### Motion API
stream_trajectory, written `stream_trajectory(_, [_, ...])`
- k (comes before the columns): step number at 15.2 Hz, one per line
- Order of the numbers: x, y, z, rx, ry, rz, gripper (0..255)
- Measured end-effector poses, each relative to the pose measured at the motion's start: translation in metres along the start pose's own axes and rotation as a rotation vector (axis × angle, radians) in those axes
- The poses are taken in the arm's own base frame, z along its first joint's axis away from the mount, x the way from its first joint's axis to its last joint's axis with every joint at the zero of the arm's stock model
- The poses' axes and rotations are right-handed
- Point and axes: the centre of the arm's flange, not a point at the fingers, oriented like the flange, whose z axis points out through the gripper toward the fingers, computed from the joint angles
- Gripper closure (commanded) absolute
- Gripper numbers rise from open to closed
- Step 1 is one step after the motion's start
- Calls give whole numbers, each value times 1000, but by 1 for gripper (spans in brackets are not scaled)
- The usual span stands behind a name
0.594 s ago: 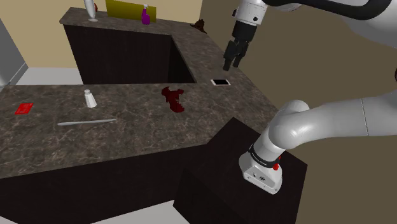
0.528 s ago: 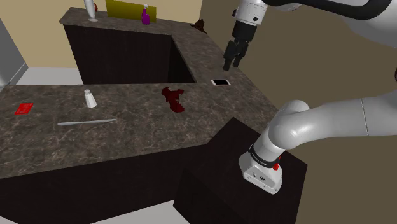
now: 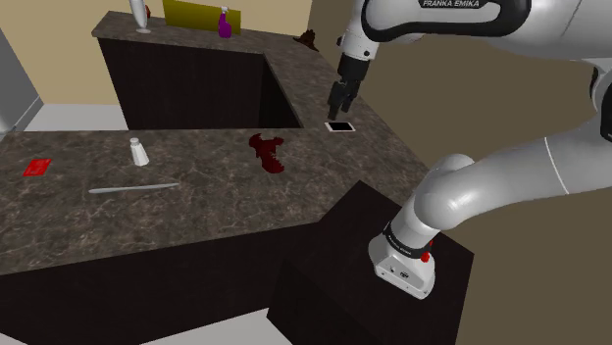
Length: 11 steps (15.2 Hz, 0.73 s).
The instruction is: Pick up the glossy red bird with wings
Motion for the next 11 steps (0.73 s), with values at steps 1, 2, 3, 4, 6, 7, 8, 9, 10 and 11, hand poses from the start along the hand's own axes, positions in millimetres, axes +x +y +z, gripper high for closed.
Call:
stream_trajectory(1, [9,3,8,-5,0,-11,0])
stream_trajectory(2, [17,9,13,-11,1,-23,0])
stream_trajectory(3, [25,15,22,-16,1,-34,0])
stream_trajectory(4, [34,18,31,-21,1,-45,0])
stream_trajectory(6, [50,31,46,-32,1,-68,0])
stream_trajectory(7, [59,36,57,-38,1,-79,0])
stream_trajectory(8, [68,41,65,-43,1,-91,0])
stream_trajectory(9, [77,46,73,-49,2,-102,0])
stream_trajectory(10, [86,51,81,-54,2,-114,0])
stream_trajectory(11, [92,55,90,-60,2,-125,0])
